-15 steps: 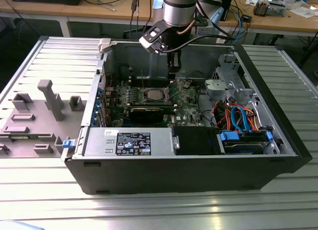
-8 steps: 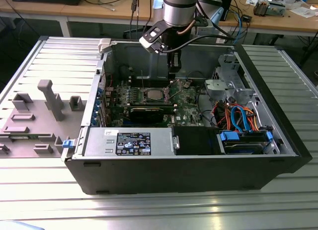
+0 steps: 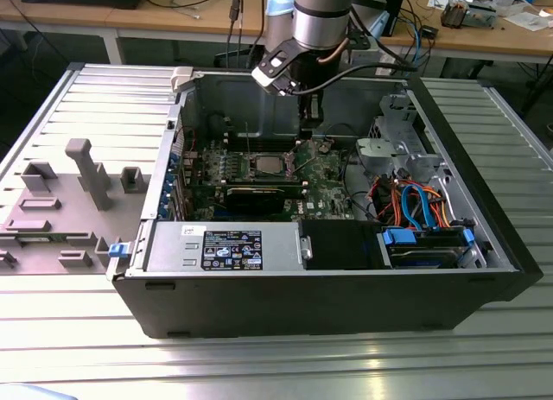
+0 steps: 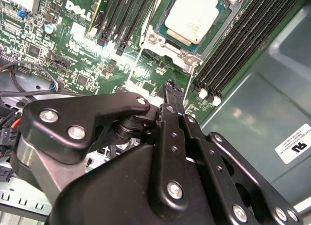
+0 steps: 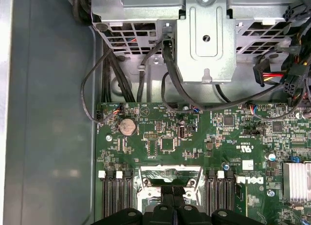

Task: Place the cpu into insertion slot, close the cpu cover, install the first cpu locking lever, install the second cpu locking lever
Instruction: 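Close the cpu cover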

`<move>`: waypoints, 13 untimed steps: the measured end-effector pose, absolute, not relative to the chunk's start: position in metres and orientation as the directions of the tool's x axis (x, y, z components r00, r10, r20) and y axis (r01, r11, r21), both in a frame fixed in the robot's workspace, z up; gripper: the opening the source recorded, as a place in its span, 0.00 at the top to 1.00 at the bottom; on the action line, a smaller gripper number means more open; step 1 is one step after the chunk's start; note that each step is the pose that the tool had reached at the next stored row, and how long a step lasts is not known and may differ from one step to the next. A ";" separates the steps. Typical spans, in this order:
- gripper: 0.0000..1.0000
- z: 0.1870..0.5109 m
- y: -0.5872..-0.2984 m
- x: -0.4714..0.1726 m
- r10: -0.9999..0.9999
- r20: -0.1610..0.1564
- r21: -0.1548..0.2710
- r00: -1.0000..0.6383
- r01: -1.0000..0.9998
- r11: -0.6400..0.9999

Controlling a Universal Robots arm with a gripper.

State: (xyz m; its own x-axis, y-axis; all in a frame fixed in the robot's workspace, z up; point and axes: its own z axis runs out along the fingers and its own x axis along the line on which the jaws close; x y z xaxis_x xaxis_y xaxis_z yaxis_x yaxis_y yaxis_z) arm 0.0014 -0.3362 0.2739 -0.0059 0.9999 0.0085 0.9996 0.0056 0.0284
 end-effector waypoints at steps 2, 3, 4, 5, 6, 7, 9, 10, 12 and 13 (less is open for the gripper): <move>0.89 0.274 -0.336 0.003 1.000 0.008 0.028 -0.006 1.000 0.005; 0.89 0.274 -0.336 0.004 1.000 0.008 0.028 -0.006 1.000 0.006; 0.89 0.274 -0.336 0.006 1.000 0.008 0.028 -0.006 1.000 0.006; 0.89 0.274 -0.336 0.006 1.000 0.008 0.028 -0.006 1.000 0.006; 0.89 0.274 -0.336 0.007 1.000 0.008 0.028 -0.006 1.000 0.006; 0.89 0.274 -0.336 0.008 1.000 0.008 0.028 -0.006 1.000 0.006; 0.89 0.274 -0.336 0.008 1.000 0.008 0.028 -0.006 1.000 0.005; 0.89 0.274 -0.336 0.008 1.000 0.008 0.028 -0.006 1.000 0.006; 0.89 0.274 -0.336 0.008 1.000 0.008 0.028 -0.006 1.000 0.006; 0.89 0.274 -0.336 0.008 1.000 0.008 0.028 -0.006 1.000 0.006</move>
State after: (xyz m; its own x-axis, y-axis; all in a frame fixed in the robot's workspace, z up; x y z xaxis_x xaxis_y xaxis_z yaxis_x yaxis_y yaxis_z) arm 0.0078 -0.3362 0.2739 -0.0058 0.9999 0.0084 0.9996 0.0056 0.0284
